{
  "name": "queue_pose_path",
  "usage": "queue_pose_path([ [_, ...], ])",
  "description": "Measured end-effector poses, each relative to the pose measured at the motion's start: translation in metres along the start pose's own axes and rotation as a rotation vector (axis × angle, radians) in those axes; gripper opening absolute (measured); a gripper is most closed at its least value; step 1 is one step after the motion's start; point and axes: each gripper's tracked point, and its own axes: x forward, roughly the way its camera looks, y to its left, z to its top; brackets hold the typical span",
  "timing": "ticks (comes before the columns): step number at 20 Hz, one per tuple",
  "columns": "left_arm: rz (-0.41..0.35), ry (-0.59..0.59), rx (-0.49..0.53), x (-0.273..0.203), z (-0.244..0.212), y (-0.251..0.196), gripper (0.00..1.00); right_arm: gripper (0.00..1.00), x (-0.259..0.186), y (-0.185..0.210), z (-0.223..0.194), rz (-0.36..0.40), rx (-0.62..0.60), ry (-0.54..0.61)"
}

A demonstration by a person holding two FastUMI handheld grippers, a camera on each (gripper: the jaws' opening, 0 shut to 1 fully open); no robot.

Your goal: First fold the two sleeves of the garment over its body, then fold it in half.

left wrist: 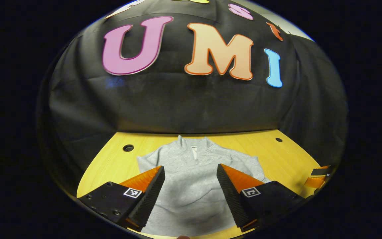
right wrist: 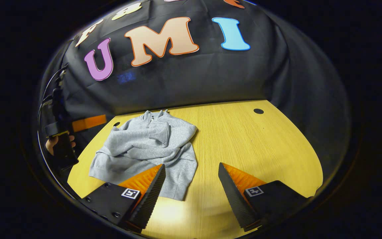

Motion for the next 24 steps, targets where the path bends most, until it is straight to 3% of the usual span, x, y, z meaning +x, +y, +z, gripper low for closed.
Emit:
queue_pose_path([
  [7,0.140,0.096,-0.083,-0.053,-0.072,0.082,0.95,0.96,0.015,0.025,-0.013,-0.002,-0.009,0.031],
  [14,0.160,0.243,-0.117,-0.067,-0.156,0.095,0.95,0.99,0.032,0.042,-0.047,-0.001,-0.030,0.111],
  [19,0.193,0.310,-0.160,-0.061,-0.186,0.105,0.96,0.96,0.043,0.041,-0.071,-0.015,-0.051,0.173],
  [22,0.187,0.341,-0.167,-0.058,-0.198,0.103,0.96,0.99,0.050,0.041,-0.082,-0.027,-0.059,0.208],
  [24,0.192,0.339,-0.132,-0.058,-0.200,0.104,0.97,0.99,0.055,0.041,-0.088,-0.034,-0.075,0.223],
])
